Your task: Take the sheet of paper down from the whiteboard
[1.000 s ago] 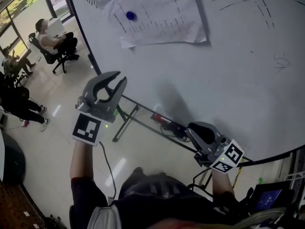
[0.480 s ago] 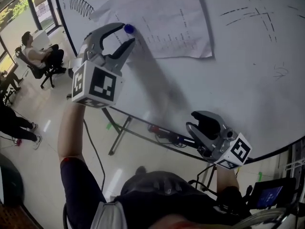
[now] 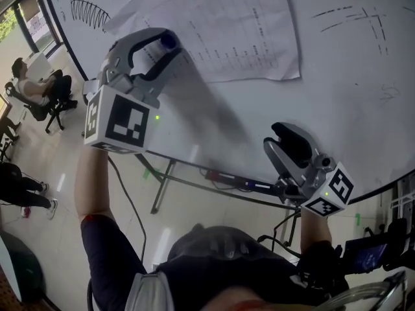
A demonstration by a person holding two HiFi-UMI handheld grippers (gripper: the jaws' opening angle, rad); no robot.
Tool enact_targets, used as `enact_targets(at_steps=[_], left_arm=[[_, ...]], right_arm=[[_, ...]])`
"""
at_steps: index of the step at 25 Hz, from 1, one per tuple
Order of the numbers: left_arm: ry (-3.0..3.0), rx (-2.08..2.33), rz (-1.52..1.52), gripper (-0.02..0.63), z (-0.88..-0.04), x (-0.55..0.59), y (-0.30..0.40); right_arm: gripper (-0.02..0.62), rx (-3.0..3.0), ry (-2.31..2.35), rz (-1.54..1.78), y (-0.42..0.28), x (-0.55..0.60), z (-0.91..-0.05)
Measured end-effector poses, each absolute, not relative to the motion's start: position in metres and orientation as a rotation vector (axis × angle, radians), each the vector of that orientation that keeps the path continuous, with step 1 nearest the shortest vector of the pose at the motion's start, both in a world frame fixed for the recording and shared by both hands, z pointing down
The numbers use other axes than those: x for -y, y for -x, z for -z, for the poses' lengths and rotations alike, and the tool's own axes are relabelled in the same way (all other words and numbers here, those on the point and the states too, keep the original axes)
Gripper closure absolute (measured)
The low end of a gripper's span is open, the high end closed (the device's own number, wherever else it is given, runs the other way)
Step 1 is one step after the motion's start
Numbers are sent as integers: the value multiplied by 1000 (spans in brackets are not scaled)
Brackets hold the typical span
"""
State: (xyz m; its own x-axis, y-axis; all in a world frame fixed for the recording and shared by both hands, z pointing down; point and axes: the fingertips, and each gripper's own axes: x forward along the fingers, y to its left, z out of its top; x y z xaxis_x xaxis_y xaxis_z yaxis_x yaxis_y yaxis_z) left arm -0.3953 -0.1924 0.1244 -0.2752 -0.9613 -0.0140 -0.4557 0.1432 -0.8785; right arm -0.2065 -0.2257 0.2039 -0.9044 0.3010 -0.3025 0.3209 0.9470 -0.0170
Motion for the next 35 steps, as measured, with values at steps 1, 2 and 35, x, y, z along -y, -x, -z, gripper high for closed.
enact_targets(at_steps=[1, 2, 35], left_arm=[[1365, -1818, 1062, 476, -123, 192, 396], [1373, -1817, 1062, 477, -123, 192, 396], [1307, -1668, 828, 483, -120, 169, 402]], right_arm=[[469, -2797, -452, 107, 209, 228, -202], [469, -2790, -449, 128, 211, 230, -200], [597, -2591, -346, 369, 261, 248, -123]])
